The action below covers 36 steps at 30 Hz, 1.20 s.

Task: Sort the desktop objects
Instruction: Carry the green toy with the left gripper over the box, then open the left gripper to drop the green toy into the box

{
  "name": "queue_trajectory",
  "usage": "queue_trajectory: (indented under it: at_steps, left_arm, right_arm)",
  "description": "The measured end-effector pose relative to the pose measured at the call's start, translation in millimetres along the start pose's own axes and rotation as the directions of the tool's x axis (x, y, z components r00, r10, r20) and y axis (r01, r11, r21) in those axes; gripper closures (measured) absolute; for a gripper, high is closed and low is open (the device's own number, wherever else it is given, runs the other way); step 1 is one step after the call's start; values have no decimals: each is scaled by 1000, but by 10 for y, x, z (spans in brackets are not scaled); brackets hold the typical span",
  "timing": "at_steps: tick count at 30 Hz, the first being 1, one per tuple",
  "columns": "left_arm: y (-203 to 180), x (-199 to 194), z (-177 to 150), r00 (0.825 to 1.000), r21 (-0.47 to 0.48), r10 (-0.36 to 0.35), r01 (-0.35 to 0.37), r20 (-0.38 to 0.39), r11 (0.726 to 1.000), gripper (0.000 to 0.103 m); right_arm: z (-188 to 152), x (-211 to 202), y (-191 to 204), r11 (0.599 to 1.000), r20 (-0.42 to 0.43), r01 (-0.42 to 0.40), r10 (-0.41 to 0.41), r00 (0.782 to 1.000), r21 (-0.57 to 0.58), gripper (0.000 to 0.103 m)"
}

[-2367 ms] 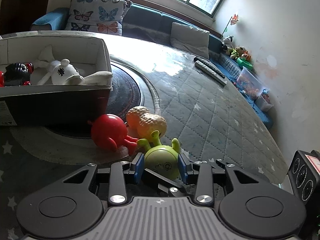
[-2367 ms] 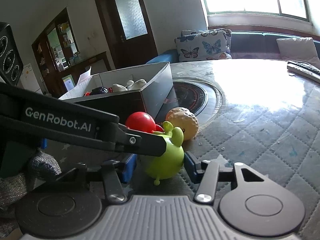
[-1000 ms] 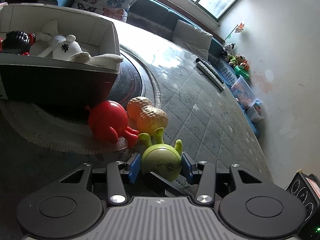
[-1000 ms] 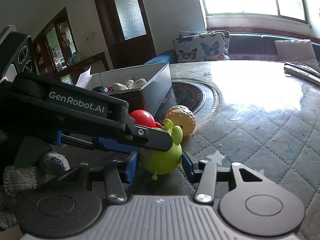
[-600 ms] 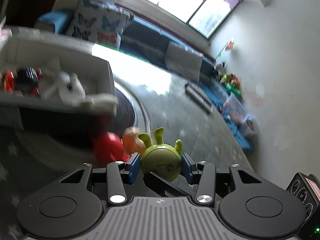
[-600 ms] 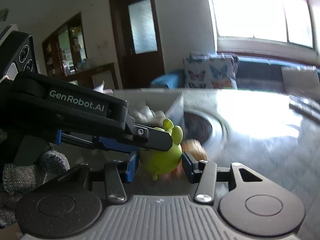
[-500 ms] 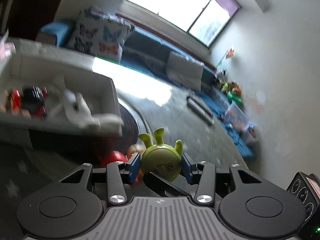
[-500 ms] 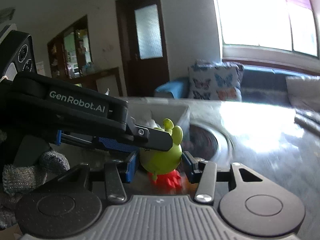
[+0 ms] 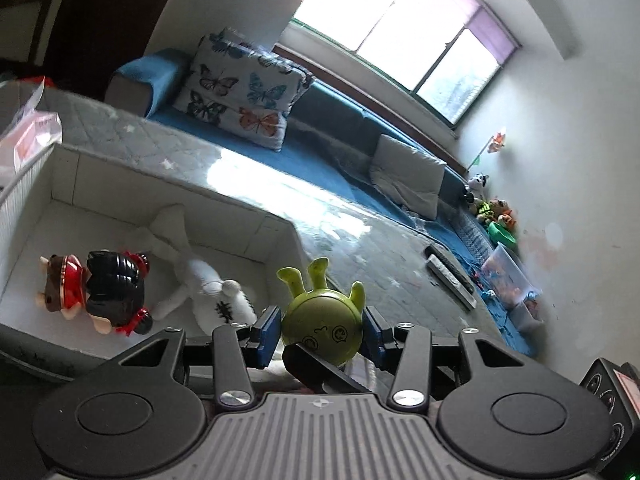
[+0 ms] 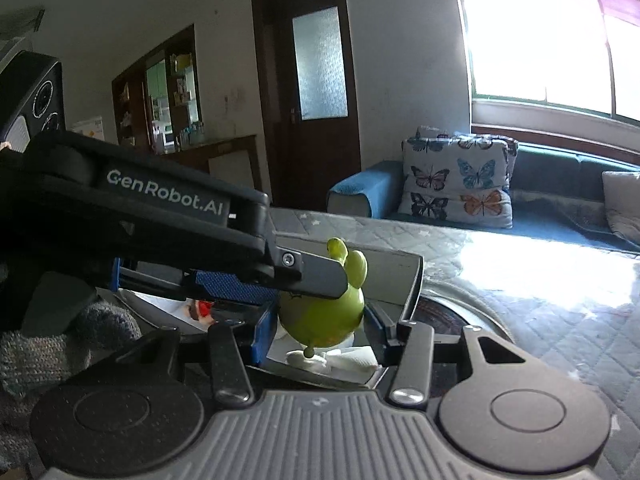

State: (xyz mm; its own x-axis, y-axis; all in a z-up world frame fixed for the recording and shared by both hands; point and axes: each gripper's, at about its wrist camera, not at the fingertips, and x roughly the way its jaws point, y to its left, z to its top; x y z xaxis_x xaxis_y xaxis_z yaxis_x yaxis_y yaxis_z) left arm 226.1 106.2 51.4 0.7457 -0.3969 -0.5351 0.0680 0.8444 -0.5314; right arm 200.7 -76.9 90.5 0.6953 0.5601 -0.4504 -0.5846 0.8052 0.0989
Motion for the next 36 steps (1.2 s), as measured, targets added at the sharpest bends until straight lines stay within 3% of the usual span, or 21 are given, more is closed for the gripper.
queue_trajectory:
  at_steps: [6, 15, 31, 36]
  left_arm:
    - [165, 241, -26, 999, -35, -3, 1, -43, 999, 55]
    - [188, 360, -112, 997, -29, 18, -21, -70, 999, 55]
    - [5, 208, -159, 997, 31, 71, -70, -28, 997, 55]
    - [-44, 181, -150, 997, 42, 69, -68, -18, 997, 56]
  right_arm:
    - [-95, 213, -57, 1000, -46, 9, -8, 999, 15, 54]
    - [-203, 86, -53, 999, -28, 33, -33, 999, 4, 54]
    - [-360, -221, -114, 997, -12, 41, -40, 999, 70, 52]
    - [-392, -292, -133, 996, -6, 49, -49, 999, 75, 46]
